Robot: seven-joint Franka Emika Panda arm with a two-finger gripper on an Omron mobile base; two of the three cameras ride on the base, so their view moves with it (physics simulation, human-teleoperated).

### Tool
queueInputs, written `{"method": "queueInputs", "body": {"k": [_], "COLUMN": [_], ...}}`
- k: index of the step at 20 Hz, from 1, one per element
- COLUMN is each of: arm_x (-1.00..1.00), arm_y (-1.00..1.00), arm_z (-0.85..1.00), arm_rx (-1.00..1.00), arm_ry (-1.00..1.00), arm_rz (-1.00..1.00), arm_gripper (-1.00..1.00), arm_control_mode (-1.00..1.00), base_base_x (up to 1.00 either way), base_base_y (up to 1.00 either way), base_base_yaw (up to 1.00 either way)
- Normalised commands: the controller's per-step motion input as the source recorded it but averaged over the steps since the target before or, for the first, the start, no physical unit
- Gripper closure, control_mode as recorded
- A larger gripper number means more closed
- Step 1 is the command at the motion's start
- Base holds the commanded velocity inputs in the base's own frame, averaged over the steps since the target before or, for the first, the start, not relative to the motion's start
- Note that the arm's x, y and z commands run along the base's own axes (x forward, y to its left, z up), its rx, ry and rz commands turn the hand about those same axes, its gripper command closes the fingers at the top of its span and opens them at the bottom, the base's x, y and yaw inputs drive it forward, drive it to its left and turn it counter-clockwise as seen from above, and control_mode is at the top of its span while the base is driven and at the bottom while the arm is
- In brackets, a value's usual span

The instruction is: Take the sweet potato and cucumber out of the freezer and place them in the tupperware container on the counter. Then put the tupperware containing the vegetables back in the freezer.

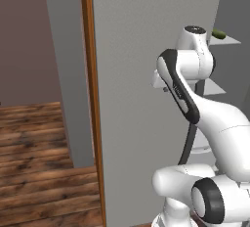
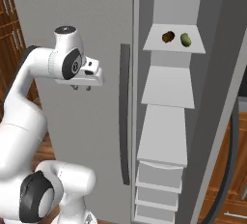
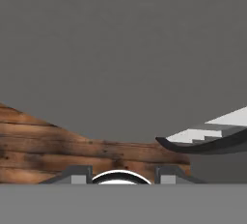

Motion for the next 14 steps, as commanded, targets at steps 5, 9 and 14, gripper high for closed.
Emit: {"method": "queueInputs", "body": {"k": [5, 9, 14], "arm_x": [-0.34, -0.55, -0.58], "arm_y": [0.12, 0.04, 0.0], "arm_z": [0.01, 0.35, 0.53], "arm_rx": [-0.07, -0.11, -0.05], "arm_ry": [-0.11, -0.16, -0.11], "arm_rz": [0.0, -0.03, -0.04], "arm_gripper": [-1.0, -1.0, -1.0], "arm_control_mode": [-1.0, -1.0, -1.0], "base_base_x": [0.0, 0.0, 0.0], "base_base_y": [0.0, 0.0, 0.0], "base_base_yaw": [0.0, 0.0, 0.0]}}
